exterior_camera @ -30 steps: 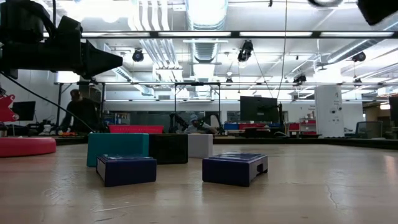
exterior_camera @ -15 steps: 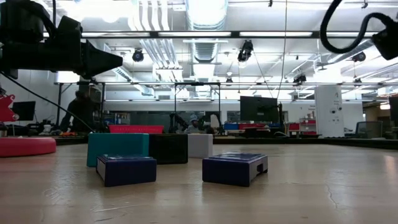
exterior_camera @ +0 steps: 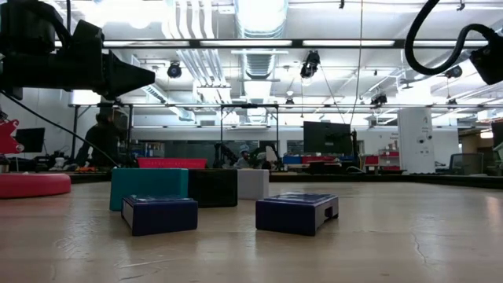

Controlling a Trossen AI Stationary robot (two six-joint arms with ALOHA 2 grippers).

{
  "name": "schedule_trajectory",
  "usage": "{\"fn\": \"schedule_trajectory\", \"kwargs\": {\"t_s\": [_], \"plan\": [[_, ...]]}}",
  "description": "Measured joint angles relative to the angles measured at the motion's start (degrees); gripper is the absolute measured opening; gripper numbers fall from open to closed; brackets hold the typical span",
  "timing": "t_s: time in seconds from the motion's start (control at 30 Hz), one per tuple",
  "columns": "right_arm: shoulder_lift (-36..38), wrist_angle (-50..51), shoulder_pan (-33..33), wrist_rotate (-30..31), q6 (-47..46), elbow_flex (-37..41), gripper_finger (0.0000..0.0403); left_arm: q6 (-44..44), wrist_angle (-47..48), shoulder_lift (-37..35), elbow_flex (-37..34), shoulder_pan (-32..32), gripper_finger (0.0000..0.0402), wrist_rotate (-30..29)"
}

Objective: Pick & Place Office items
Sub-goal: Put the pink white charger adapter into the green bin

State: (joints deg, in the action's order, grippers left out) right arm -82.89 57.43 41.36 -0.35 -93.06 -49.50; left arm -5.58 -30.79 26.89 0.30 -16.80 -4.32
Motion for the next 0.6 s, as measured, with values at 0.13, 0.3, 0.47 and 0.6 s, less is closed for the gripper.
{"fn": "schedule_trajectory", "kwargs": {"t_s": [0.13, 0.3, 0.47, 0.6], "plan": [[0.00, 0.18, 0.00, 0.56, -0.30, 0.00, 0.0164, 0.00, 0.01, 0.00, 0.00, 0.00, 0.0168, 0.00], [0.00, 0.83, 0.00, 1.02, -1.31, 0.07, 0.0192, -0.02, -0.01, -0.02, 0.00, 0.02, 0.0168, 0.00], [0.00, 0.69, 0.00, 1.01, -1.48, 0.07, 0.0216, -0.01, 0.01, -0.01, 0.00, 0.02, 0.0168, 0.00], [-0.02, 0.70, 0.00, 1.00, -1.46, 0.07, 0.0230, 0.00, 0.01, 0.00, 0.00, 0.02, 0.0168, 0.00]]}}
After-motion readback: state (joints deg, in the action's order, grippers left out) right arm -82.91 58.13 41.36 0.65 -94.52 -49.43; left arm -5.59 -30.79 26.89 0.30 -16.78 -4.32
